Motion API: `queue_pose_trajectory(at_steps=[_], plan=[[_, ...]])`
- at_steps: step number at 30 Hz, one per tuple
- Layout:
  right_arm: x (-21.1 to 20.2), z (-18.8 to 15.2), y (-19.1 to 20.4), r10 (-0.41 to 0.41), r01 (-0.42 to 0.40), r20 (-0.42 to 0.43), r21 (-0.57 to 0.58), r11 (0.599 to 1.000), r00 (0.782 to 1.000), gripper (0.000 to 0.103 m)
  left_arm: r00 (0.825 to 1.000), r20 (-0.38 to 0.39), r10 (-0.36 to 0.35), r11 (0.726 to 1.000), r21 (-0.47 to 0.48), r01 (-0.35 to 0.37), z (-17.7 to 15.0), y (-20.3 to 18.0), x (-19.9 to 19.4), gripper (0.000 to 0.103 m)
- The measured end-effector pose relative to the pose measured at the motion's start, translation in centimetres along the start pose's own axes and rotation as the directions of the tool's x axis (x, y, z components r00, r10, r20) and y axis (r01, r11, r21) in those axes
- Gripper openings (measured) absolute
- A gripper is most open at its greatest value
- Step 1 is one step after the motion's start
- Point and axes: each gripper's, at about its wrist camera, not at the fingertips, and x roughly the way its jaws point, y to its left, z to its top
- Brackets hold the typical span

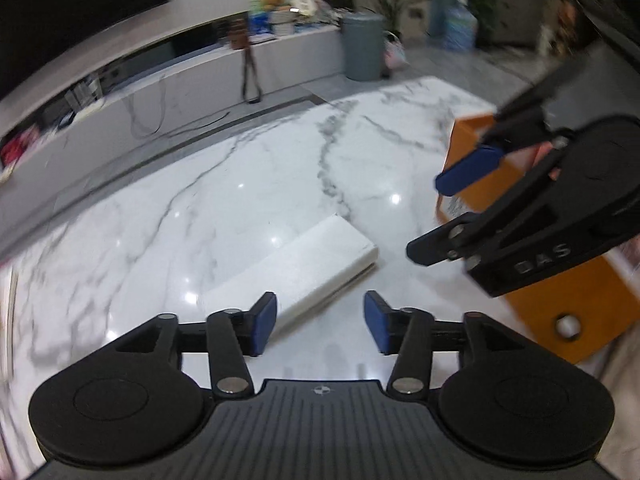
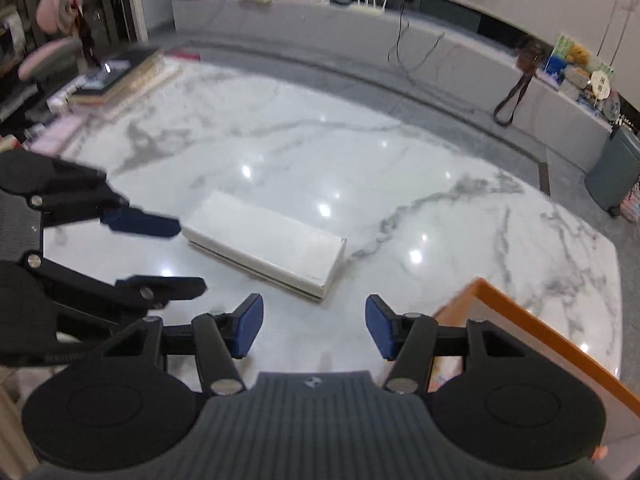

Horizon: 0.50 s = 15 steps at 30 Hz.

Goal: Organize rigid objects
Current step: 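Withdraw both open tools from the orange box back over the table, then close the left tool on the white rectangular box while the right tool moves toward the yellow tape measure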

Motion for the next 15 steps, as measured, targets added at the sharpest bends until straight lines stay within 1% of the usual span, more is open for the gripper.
queue_pose_trajectory(at_steps=[2, 3, 5, 6, 8, 11, 13, 14, 15], plan=[[2.1, 0.8, 0.0, -0.009, 0.008, -0.046, -0.003, 1.000, 0.999, 0.049, 1.000, -0.004, -0.002, 0.996, 0.091, 0.002, 0.2, 0.2, 1.4, 0.068], [3.0, 1.2, -0.2, -0.014, 0.014, -0.070, 0.004, 1.000, 0.997, 0.048, 1.000, -0.001, -0.014, 0.990, 0.140, 0.014, 0.2, 0.4, 2.1, 0.070], [4.7, 2.1, -0.8, -0.040, 0.043, -0.124, 0.024, 0.999, 0.991, 0.048, 0.999, 0.007, -0.038, 0.974, 0.225, 0.035, 0.2, 0.7, 3.1, 0.080], [5.7, 2.5, -1.0, -0.063, 0.068, -0.151, 0.027, 0.997, 0.986, 0.048, 0.999, 0.005, -0.044, 0.966, 0.254, 0.041, 0.1, 0.9, 3.6, 0.081], [6.5, 2.5, -1.4, -0.084, 0.088, -0.183, 0.013, 0.996, 0.980, 0.047, 0.998, -0.018, -0.058, 0.952, 0.299, 0.061, 0.1, 1.2, 5.0, 0.085], [7.9, 2.5, -1.3, -0.102, 0.101, -0.220, -0.018, 0.995, 0.970, 0.047, 0.992, -0.070, -0.108, 0.934, 0.336, 0.125, 0.1, 1.8, 6.8, 0.086], [8.2, 2.6, -1.3, -0.087, 0.086, -0.239, -0.015, 0.996, 0.967, 0.047, 0.988, -0.092, -0.124, 0.920, 0.362, 0.149, 0.1, 2.0, 8.0, 0.086], [8.2, 2.7, -1.2, -0.079, 0.077, -0.241, -0.018, 0.997, 0.967, 0.047, 0.988, -0.095, -0.121, 0.915, 0.375, 0.148, 0.1, 2.0, 8.5, 0.089], [8.4, 2.7, -1.1, -0.076, 0.072, -0.246, -0.027, 0.997, 0.966, 0.047, 0.987, -0.097, -0.127, 0.910, 0.385, 0.155, 0.2, 2.1, 8.9, 0.090]])
